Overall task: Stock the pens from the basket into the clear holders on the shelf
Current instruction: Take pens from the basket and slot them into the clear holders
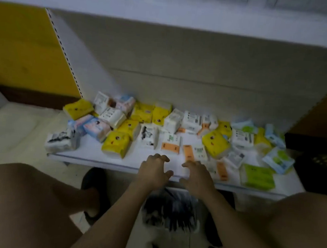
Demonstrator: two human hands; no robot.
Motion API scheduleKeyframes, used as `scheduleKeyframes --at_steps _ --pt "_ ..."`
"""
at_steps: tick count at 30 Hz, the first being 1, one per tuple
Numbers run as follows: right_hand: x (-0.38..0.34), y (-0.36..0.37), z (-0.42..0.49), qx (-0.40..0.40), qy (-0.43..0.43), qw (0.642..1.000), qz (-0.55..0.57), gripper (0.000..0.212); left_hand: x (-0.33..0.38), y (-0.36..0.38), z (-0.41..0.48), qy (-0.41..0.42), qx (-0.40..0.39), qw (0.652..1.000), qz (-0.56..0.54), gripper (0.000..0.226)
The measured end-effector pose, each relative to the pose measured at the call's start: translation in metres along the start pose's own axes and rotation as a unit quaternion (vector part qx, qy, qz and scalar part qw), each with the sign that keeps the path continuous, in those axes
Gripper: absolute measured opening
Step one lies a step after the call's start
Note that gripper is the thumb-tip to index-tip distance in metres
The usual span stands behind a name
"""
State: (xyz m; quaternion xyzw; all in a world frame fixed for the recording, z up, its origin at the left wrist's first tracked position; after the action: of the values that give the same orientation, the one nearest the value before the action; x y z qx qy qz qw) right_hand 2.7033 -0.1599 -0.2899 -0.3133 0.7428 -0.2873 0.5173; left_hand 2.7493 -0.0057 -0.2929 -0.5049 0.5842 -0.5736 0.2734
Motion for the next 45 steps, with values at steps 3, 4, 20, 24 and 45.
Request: scheduleKeyframes --at_steps 3,4,20,24,45 --pt "0.041 0.039 0.005 -0.073 0.058 0.995 0.042 0.033 -0.011 0.043 -0.002 -0.022 -0.07 0.996 -0.048 0.041" --pt "0.051 0.049 0.005 -0.09 0.079 0.991 0.053 0.023 -0.016 0.059 -0.005 -0.028 -0.099 0.993 -0.065 0.035" --pt "0.108 0.14 0.029 -0.245 0.239 0.936 0.08 0.018 -0.043 0.199 0.012 -0.035 -0.327 0.944 -0.015 0.035" --pt "0.114 0.151 0.028 -0.228 0.266 0.929 0.117 0.025 -0.038 0.207 0.013 -0.004 -0.351 0.933 0.079 0.05" --pt "0.113 0.179 0.037 -0.25 0.266 0.926 0.09 0.049 -0.049 0.18 0.0 -0.186 -0.288 0.912 -0.226 0.045"
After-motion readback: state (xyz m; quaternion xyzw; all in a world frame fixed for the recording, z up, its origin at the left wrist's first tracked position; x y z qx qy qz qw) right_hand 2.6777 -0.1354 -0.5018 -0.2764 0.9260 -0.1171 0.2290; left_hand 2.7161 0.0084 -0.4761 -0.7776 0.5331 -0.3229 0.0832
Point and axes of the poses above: each hand's wrist, its own z-axis towards the middle knuckle, its own y-axis out of the palm, x = y × z, the point moved 1 cm from there along z, towards the middle knuckle, and after that the axes turned 13 degrees about z, right-handed, at the moved point
